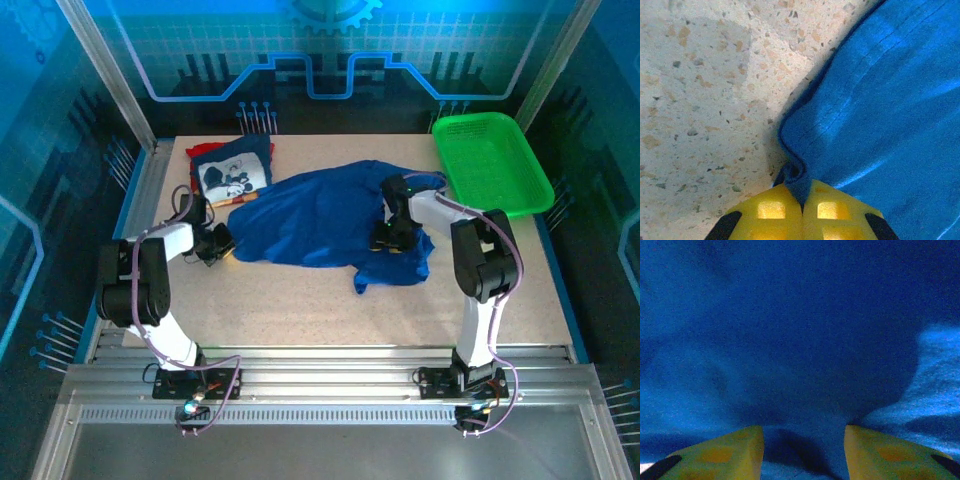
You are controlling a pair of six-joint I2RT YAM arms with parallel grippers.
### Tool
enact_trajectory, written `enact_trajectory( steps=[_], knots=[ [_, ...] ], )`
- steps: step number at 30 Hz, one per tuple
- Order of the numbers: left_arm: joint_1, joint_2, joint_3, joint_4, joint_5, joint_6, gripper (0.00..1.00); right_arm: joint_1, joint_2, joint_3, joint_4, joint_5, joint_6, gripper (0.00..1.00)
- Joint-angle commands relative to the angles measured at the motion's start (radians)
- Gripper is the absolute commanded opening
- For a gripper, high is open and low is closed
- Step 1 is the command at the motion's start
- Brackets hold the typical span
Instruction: Fold and stack the t-shirts
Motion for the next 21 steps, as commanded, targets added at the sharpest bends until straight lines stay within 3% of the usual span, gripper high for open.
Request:
enact_trajectory(
  steps=[1, 12, 21],
  knots=[
    [0.006, -0.018, -0.027, -0.041, 0.014, 0.022, 0.00, 0.020, 0.022, 0.029, 0.003, 0.006, -0.021, 0.45],
    [0.006, -0.017, -0.036, -0.034, 0.017, 0.024, 0.00, 0.040, 0.026, -0.001, 0.019, 0.006, -0.023, 0.36],
    [0.007, -0.021, -0.036, -0.038, 0.011, 0.032, 0.00, 0.040, -0.021, 0.000, 0.011, 0.005, -0.037, 0.05]
  ],
)
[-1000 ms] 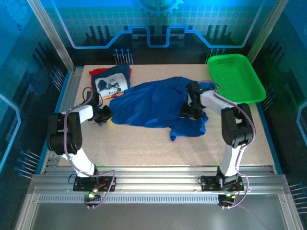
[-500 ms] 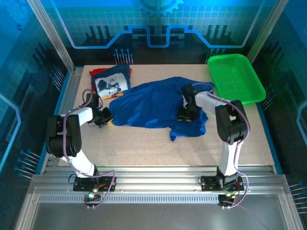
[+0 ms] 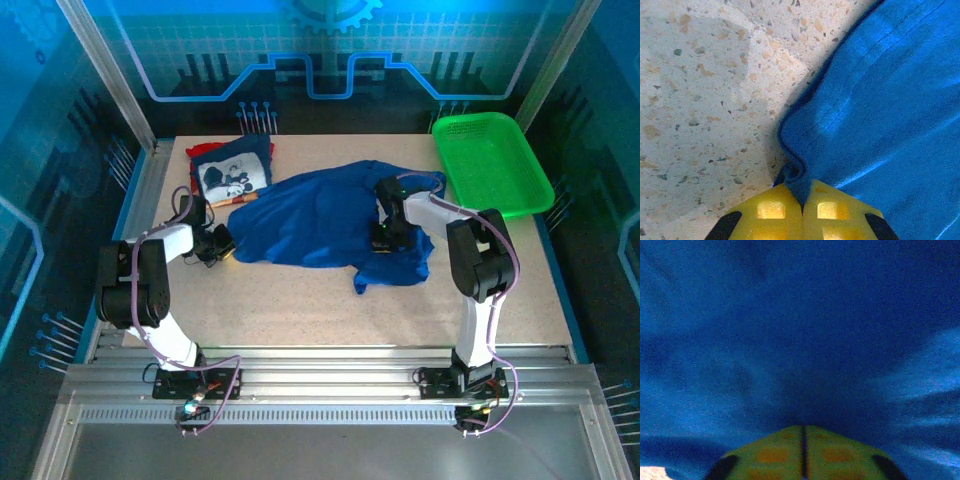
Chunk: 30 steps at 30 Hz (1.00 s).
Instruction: Fold and stack the t-shirts
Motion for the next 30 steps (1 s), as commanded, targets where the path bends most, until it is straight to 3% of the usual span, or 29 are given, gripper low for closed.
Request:
enact_trajectory(
  steps=[1, 12, 13, 15, 17, 30],
  knots=[
    [0.009, -0.013, -0.026, -0.039, 0.006, 0.031, 0.00, 0.011, -0.040, -0.006, -0.012, -0.005, -0.010, 0.02],
    [0.019, -0.007, -0.020, -0.034, 0.014, 0.034, 0.00, 0.008, -0.119, -0.054, -0.006, -0.018, -0.015, 0.00],
    [0.020, -0.007, -0.020, -0.034, 0.015, 0.034, 0.00, 0.008, -0.118, -0.055, -0.006, -0.008, -0.018, 0.07],
    [0.020, -0.006, -0.020, -0.035, 0.017, 0.035, 0.00, 0.004, -0.105, -0.054, -0.009, 0.000, -0.029, 0.31],
    [0.021, -0.007, -0.020, -0.036, 0.020, 0.038, 0.00, 0.005, -0.089, -0.053, -0.009, 0.005, -0.035, 0.42],
    [0.023, -0.008, -0.017, -0.037, 0.034, 0.049, 0.00, 0.012, -0.028, -0.084, 0.021, -0.001, -0.031, 0.38]
  ],
)
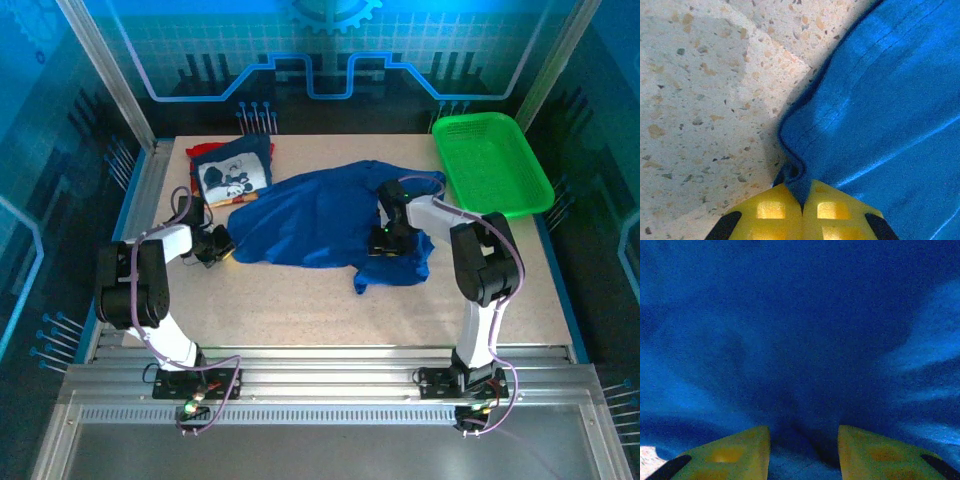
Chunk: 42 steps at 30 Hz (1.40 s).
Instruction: Fold and stack the t-shirts
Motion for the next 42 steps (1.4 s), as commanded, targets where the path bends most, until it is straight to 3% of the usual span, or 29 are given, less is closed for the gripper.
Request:
enact_trajectory(
  steps=[1, 10, 25, 35, 42],
  knots=[
    [0.011, -0.005, -0.014, -0.035, 0.013, 0.027, 0.00, 0.012, 0.013, -0.024, 0.006, 0.000, -0.007, 0.36],
    [0.013, -0.006, -0.013, -0.046, 0.004, 0.026, 0.00, 0.016, -0.050, -0.057, 0.017, -0.018, -0.001, 0.00],
    [0.016, -0.032, -0.020, -0.056, 0.004, 0.029, 0.00, 0.003, -0.152, -0.081, -0.048, -0.012, -0.010, 0.09],
    [0.027, -0.041, -0.041, -0.055, 0.004, 0.034, 0.00, 0.012, -0.370, -0.256, -0.050, -0.062, -0.040, 0.15],
    [0.036, -0.043, -0.057, -0.048, 0.009, 0.033, 0.00, 0.012, -0.474, -0.380, -0.085, -0.093, -0.021, 0.00]
  ],
)
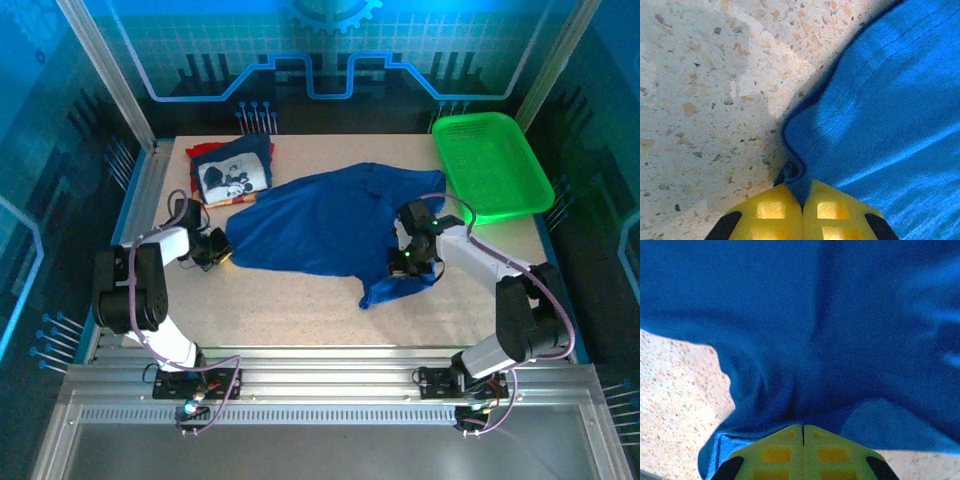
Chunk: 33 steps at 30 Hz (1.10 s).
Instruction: Fold and stack the t-shirts
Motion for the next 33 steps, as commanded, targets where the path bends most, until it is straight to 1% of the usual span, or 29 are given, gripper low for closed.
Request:
enact_trajectory(
  steps=[1, 4, 7, 9, 11, 14, 19, 22, 24, 28, 31, 33],
  knots=[
    [0.016, -0.019, -0.034, -0.027, 0.004, 0.028, 0.00, 0.011, -0.060, -0.048, -0.046, -0.030, 0.012, 0.00],
    [0.020, -0.028, -0.048, -0.023, 0.005, 0.026, 0.00, 0.012, -0.122, -0.087, -0.078, -0.002, 0.038, 0.00],
    [0.021, -0.033, -0.057, -0.016, 0.006, 0.022, 0.00, 0.012, -0.182, -0.120, -0.111, 0.062, 0.091, 0.00],
    [0.022, -0.039, -0.062, -0.014, 0.007, 0.018, 0.00, 0.002, -0.253, -0.147, -0.099, 0.112, 0.137, 0.00],
    [0.024, -0.051, -0.062, -0.011, 0.016, 0.014, 0.00, -0.028, -0.327, -0.164, -0.060, 0.094, 0.168, 0.00],
    [0.024, -0.103, -0.045, -0.012, 0.053, 0.006, 0.00, -0.074, -0.434, -0.141, -0.013, 0.073, 0.191, 0.00],
    [0.024, -0.265, 0.044, -0.075, 0.080, 0.002, 0.00, -0.170, -0.567, 0.002, 0.033, 0.061, 0.190, 0.00],
    [0.024, -0.344, 0.159, -0.146, 0.084, 0.019, 0.00, -0.261, -0.602, 0.106, 0.068, 0.016, 0.198, 0.00],
    [0.024, -0.376, 0.262, -0.202, 0.086, 0.029, 0.00, -0.316, -0.598, 0.196, 0.081, -0.021, 0.200, 0.00],
    [0.023, -0.401, 0.447, -0.274, 0.115, 0.035, 0.00, -0.373, -0.561, 0.386, 0.070, -0.050, 0.185, 0.00],
    [0.022, -0.416, 0.561, -0.281, 0.147, 0.009, 0.00, -0.412, -0.531, 0.527, 0.058, -0.059, 0.186, 0.00],
    [0.021, -0.423, 0.628, -0.263, 0.174, -0.012, 0.00, -0.440, -0.505, 0.612, 0.059, -0.099, 0.192, 0.00]
  ],
)
